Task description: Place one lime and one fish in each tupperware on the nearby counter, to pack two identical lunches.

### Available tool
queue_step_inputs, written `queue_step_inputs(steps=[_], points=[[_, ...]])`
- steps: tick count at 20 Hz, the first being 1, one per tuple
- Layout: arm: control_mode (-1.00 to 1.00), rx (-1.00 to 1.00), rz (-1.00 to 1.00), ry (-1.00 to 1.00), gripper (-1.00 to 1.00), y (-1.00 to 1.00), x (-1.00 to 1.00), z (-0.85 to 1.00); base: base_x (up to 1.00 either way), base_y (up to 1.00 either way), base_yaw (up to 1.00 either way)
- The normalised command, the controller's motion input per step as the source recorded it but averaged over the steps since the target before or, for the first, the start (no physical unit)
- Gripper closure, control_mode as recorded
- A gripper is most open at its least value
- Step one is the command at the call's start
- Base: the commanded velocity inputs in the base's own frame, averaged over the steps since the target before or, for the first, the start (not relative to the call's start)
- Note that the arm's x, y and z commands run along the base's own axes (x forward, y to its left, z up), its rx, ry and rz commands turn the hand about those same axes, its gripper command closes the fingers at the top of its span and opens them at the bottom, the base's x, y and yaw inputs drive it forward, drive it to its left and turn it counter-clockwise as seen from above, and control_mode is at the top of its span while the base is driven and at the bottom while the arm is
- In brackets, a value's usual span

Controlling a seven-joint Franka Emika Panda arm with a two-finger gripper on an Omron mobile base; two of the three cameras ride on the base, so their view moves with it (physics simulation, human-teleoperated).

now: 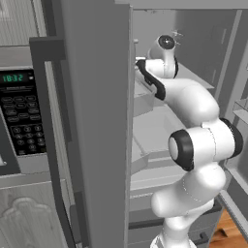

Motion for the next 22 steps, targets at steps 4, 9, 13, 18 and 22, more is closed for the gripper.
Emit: queue_step_inputs(steps=[4, 9, 13, 18, 22], points=[[-1.00, 0.00, 0.00, 0.00, -1.00, 0.00, -0.18, 0.00, 0.00, 0.00, 0.00], [-1.00, 0.00, 0.00, 0.01, -1.00, 0.00, 0.01, -0.13, 0.00, 0.00, 0.00], [-1.00, -0.01, 0.00, 0.10, -1.00, 0.00, 0.00, -0.46, 0.00, 0.00, 0.00], [-1.00, -0.03, 0.00, 0.09, 1.00, 0.00, 0.00, -0.51, 0.00, 0.00, 0.00], [-1.00, -0.09, 0.00, 0.02, 1.00, 0.00, 0.10, -0.42, 0.00, 0.00, 0.00]])
